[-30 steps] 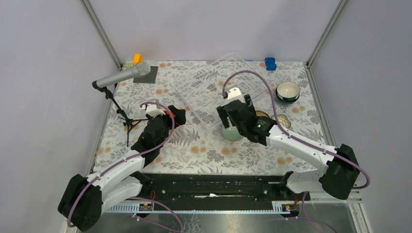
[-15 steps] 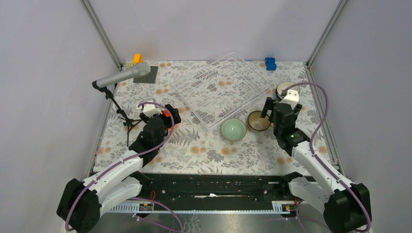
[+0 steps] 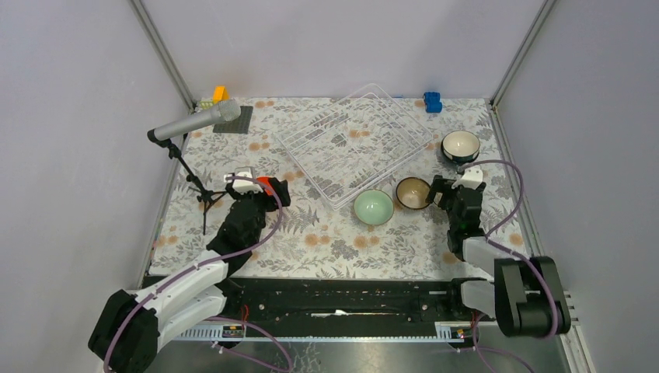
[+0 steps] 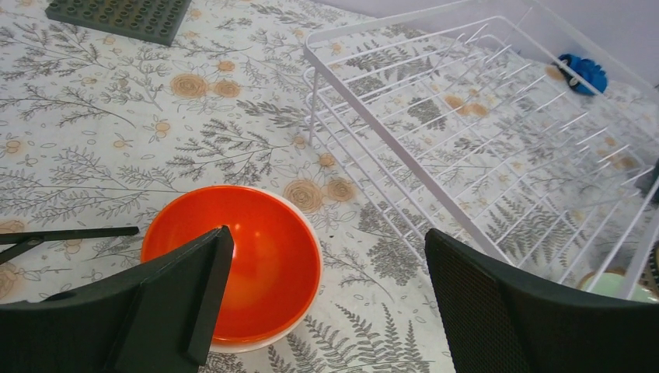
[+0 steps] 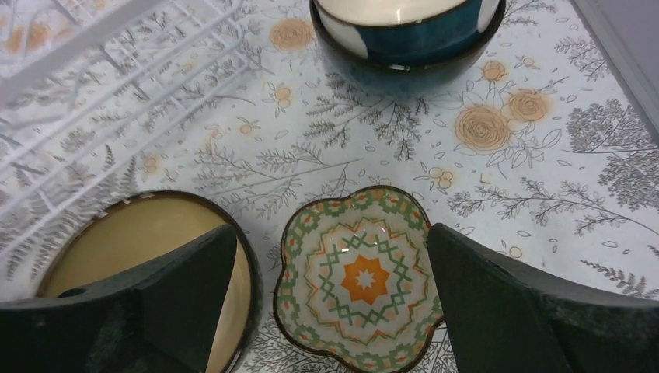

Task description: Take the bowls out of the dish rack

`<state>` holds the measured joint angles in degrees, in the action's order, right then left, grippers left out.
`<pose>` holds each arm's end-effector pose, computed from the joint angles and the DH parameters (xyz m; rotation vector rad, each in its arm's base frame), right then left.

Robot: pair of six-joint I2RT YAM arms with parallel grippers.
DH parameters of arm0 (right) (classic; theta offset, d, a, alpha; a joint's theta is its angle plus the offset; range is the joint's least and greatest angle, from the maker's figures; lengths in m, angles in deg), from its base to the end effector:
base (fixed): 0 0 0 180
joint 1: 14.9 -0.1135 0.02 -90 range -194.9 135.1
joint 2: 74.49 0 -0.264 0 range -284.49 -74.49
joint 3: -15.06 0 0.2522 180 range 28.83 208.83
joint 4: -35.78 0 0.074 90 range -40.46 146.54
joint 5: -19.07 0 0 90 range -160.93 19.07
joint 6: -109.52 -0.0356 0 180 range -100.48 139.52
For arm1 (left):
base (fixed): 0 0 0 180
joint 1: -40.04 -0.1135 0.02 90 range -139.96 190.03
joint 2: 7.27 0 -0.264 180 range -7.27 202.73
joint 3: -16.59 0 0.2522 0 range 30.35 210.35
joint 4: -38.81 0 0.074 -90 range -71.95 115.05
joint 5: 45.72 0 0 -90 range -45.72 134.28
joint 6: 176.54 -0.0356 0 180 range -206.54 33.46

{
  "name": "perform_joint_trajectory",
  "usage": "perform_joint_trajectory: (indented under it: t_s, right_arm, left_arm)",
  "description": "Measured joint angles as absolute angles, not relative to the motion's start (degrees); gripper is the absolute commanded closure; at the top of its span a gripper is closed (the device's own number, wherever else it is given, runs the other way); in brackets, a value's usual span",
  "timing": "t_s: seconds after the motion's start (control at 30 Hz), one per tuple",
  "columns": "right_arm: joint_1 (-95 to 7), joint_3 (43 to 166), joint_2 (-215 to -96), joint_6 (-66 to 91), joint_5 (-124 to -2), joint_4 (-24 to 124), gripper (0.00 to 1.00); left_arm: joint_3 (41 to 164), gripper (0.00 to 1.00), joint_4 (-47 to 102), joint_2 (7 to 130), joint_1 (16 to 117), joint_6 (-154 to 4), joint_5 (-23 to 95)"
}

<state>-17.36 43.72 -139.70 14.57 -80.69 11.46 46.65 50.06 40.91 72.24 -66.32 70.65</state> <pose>0.2186 0.0033 0.1799 0.1610 1.7742 -0.0588 0.1682 -0.0872 0.2191 -0.1689 1.6785 -0.2997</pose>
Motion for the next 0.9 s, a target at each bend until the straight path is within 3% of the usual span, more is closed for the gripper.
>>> perform_joint_trajectory:
  t_s: [0.37,0.9]
  right_arm:
    - [-17.0,39.5,-161.1,16.9,-79.0,-16.6,0.0]
    - [-16.9,41.8,-162.7,16.9,-80.9,-17.6,0.0]
  left_arm:
    - [46.6,0.01,56.3,46.7,72.2,-70.5,75.9]
    - [47.0,0.01,66.3,57.6,69.8,-81.7,83.5]
